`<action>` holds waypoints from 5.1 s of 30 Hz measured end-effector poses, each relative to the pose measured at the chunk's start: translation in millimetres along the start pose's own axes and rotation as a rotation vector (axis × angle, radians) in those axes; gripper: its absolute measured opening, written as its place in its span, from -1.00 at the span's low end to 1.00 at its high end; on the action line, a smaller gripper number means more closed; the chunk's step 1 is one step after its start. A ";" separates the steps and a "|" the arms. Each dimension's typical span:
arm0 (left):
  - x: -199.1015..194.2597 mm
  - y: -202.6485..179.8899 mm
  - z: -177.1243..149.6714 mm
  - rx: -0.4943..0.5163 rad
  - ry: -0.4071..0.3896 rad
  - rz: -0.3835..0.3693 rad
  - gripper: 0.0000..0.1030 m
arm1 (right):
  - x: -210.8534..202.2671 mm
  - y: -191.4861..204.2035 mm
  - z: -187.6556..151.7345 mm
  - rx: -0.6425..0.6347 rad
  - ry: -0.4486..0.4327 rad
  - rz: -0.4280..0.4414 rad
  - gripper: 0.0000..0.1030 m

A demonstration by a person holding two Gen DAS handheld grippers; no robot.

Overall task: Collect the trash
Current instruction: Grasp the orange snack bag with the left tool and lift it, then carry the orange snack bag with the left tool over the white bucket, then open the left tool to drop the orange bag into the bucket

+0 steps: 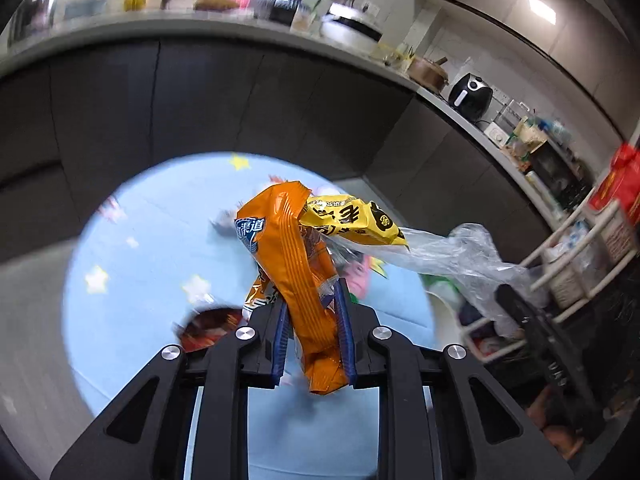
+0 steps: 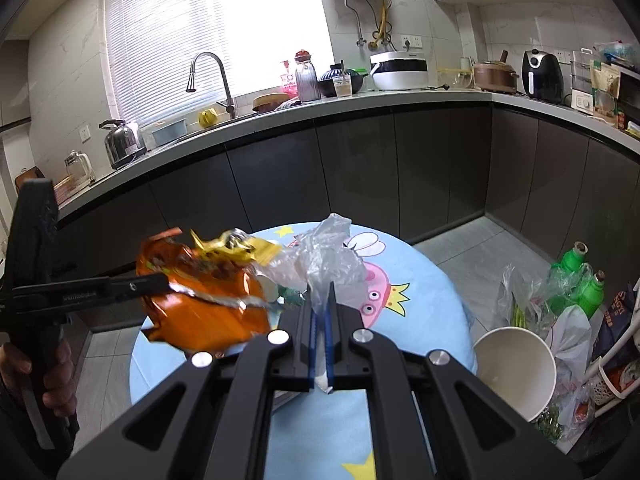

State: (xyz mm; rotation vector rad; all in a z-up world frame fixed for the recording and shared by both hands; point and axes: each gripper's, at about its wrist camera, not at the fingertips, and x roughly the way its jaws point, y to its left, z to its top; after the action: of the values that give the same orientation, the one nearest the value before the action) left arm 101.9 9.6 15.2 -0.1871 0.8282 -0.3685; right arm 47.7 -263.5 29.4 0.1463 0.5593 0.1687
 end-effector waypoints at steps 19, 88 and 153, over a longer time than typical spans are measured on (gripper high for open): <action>-45.0 -33.0 18.6 0.068 -0.077 -0.029 -0.63 | -47.6 -23.9 5.3 0.049 -0.098 -0.070 -0.88; 154.8 -199.8 -2.0 0.257 0.297 -0.192 0.40 | 46.5 -273.0 -116.4 0.481 0.165 -0.373 -0.66; 119.8 -192.4 15.7 0.164 0.067 -0.109 0.83 | 12.3 -200.9 -62.2 0.301 0.074 -0.244 0.93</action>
State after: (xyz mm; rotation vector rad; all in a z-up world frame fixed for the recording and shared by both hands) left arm 140.3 -213.9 2.3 -0.0676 0.8520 -0.5456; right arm 48.4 -451.4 -65.9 0.3630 0.6695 -0.1494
